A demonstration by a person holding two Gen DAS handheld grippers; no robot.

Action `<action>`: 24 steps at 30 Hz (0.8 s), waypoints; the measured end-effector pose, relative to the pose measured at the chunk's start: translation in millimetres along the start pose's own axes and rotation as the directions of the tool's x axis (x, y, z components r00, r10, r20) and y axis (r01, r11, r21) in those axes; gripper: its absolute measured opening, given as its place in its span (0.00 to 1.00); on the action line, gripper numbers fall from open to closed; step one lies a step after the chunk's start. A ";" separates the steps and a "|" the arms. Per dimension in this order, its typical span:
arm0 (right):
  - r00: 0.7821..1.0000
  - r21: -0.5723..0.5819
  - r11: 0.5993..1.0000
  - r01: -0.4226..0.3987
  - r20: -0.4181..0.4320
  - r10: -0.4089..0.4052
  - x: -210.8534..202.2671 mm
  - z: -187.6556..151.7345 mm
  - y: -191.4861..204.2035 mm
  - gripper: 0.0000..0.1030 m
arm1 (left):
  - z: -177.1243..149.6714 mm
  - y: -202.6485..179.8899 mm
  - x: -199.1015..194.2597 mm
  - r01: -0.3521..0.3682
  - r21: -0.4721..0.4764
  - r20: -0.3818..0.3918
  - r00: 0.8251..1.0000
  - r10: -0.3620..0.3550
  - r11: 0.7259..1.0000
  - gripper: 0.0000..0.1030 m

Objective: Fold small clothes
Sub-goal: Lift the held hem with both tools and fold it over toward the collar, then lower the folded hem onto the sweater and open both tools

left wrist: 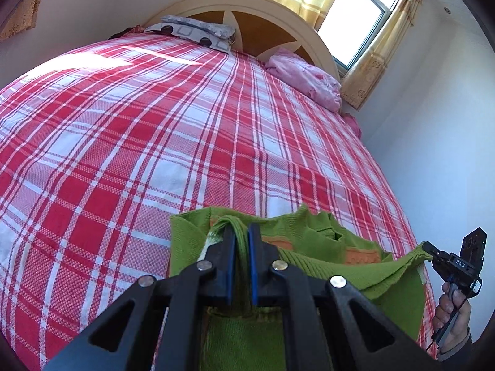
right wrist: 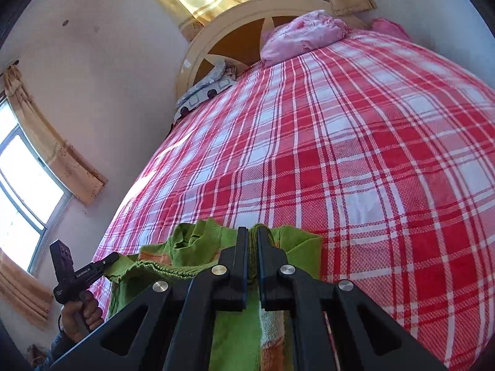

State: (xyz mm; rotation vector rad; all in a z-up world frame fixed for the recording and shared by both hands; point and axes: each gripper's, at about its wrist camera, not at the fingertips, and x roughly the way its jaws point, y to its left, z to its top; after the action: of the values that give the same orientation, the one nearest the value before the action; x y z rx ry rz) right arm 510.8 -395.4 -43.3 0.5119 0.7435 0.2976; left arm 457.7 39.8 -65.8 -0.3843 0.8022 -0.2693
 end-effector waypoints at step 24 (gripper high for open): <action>0.988 -0.079 0.995 0.065 -0.136 -0.075 -62.9 -121.3 10.5 0.69 | -76.9 25.0 -45.7 -0.099 0.080 -0.058 0.993 0.104 0.992 0.42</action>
State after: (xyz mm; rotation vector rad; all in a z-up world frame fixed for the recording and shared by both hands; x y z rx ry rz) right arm 380.0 -373.1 -77.5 0.3962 0.8807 0.2964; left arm 372.6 61.7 -95.8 -0.2625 0.8666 -0.2176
